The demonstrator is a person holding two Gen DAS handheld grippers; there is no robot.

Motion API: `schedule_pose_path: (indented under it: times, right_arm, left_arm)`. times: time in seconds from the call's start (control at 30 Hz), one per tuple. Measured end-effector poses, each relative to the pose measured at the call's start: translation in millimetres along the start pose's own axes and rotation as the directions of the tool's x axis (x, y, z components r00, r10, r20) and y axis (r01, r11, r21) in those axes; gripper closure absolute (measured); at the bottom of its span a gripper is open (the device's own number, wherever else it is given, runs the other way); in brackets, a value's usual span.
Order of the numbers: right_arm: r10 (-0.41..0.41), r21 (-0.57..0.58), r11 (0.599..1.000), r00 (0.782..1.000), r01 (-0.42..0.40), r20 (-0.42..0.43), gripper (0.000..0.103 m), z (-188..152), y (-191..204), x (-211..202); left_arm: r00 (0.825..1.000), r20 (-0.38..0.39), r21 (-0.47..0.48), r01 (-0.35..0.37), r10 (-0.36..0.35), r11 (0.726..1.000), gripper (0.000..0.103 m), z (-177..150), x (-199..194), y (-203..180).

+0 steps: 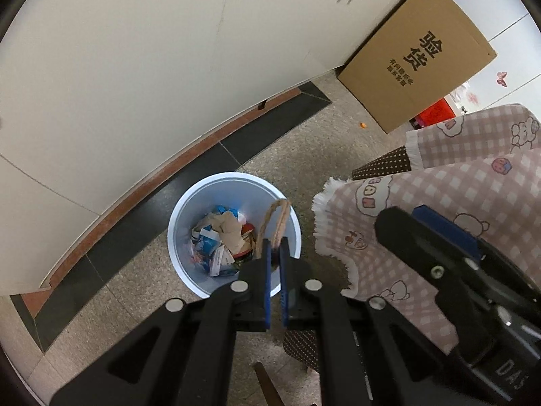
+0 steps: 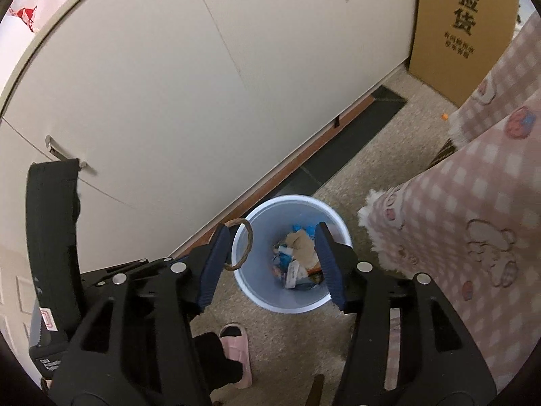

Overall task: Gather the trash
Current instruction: 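Move both tools back over the table toward the red-white wrappers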

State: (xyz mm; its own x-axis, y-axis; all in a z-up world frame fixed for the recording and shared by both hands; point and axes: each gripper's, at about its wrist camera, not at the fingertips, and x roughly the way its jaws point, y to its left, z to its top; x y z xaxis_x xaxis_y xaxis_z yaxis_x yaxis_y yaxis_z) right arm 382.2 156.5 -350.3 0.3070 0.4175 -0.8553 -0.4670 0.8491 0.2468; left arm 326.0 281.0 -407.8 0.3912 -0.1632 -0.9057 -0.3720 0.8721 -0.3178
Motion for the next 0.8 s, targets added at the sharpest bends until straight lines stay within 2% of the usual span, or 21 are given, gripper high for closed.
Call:
schedule_pose_path:
  times: [0.03, 0.13, 0.17, 0.3, 0.4, 0.5, 0.7, 0.8]
  right_arm:
    - [-0.009, -0.004, 1.000, 1.000, 0.009, 0.014, 0.050, 1, 0, -5]
    - [-0.014, -0.007, 1.000, 0.999, 0.014, 0.041, 0.049, 2, 0, -17]
    - [-0.011, -0.006, 1.000, 0.999, 0.011, 0.045, 0.049, 2, 0, -20]
    - [-0.005, -0.010, 1.000, 0.998, 0.005, 0.062, 0.049, 3, 2, -33]
    - [0.007, -0.011, 1.000, 0.997, -0.006, 0.075, 0.049, 3, 4, -46]
    - [0.013, -0.026, 1.000, 0.995, -0.010, 0.103, 0.049, 3, 10, -67]
    - [0.018, -0.062, 0.998, 0.977, -0.005, 0.215, 0.049, 3, 28, -125]
    - [0.011, -0.068, 0.998, 0.957, 0.009, 0.288, 0.048, 3, 29, -163]
  left_arm:
    - [1.000, -0.001, 0.004, 0.002, -0.002, 1.000, 0.093, 1, -2, -4]
    - [1.000, 0.015, 0.020, -0.005, 0.005, 1.000, 0.056, 3, -10, -13]
    - [1.000, 0.023, 0.026, -0.007, 0.006, 1.000, 0.053, 3, -12, -15]
    - [0.999, 0.041, 0.049, -0.010, 0.008, 0.999, 0.052, 2, -26, -25]
    - [0.997, 0.071, 0.028, -0.022, 0.019, 0.999, 0.050, 0, -44, -25]
    - [0.992, 0.125, 0.019, -0.034, 0.031, 0.999, 0.047, -3, -70, -25]
    - [0.965, 0.253, 0.031, -0.085, 0.074, 0.996, 0.044, -9, -135, -41]
    - [0.941, 0.330, 0.045, -0.091, 0.071, 0.995, 0.041, -14, -173, -61]
